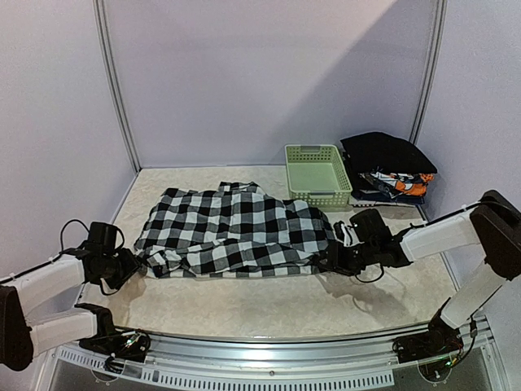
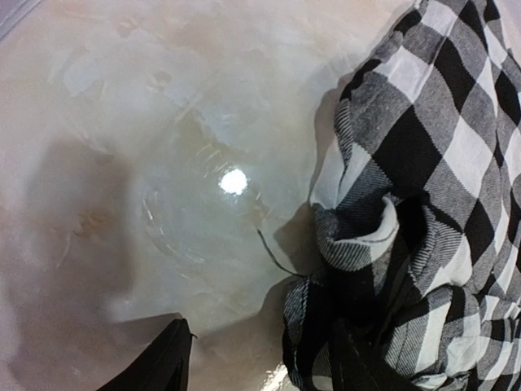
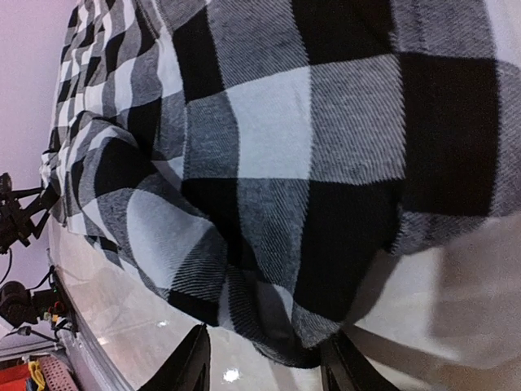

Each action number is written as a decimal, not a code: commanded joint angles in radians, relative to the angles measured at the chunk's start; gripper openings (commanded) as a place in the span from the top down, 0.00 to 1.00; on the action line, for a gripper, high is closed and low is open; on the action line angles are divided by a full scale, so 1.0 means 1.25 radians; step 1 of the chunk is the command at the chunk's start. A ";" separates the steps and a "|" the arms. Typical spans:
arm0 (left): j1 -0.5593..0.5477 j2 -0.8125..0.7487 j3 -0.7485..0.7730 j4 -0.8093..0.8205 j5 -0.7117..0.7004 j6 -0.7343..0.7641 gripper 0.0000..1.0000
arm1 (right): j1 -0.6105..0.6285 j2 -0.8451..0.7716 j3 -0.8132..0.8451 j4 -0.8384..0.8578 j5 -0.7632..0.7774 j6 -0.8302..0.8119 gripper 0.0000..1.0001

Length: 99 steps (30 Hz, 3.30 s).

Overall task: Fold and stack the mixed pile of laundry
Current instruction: Move the 1/3-folded shirt to the center of the board, then adjust the 1/3-folded shirt at the center of the board.

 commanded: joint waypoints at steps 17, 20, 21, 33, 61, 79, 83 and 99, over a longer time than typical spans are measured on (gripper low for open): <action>0.003 0.133 -0.001 0.178 0.119 0.009 1.00 | -0.050 0.014 -0.015 0.020 -0.010 -0.054 1.00; -0.007 0.089 0.004 0.133 0.118 0.015 1.00 | -0.050 -0.046 -0.043 -0.026 0.021 -0.049 1.00; -0.013 0.064 0.004 0.103 0.114 0.013 1.00 | -0.050 -0.071 -0.055 -0.040 0.026 -0.044 1.00; -0.122 -0.279 0.009 -0.203 0.068 -0.061 1.00 | -0.022 -0.390 -0.170 -0.249 0.082 0.024 1.00; -0.255 -0.316 0.159 -0.341 -0.019 -0.049 1.00 | 0.009 -0.688 -0.275 -0.421 0.183 0.132 1.00; -0.291 -0.451 0.112 -0.318 -0.019 -0.106 0.42 | 0.010 -0.716 -0.272 -0.424 0.170 0.143 0.38; -0.304 -0.314 0.130 -0.242 0.033 -0.020 0.50 | 0.009 -0.746 -0.235 -0.451 0.163 0.124 0.36; -0.488 0.043 0.195 -0.191 0.015 0.081 0.54 | 0.009 -0.561 0.010 -0.438 0.223 -0.096 0.23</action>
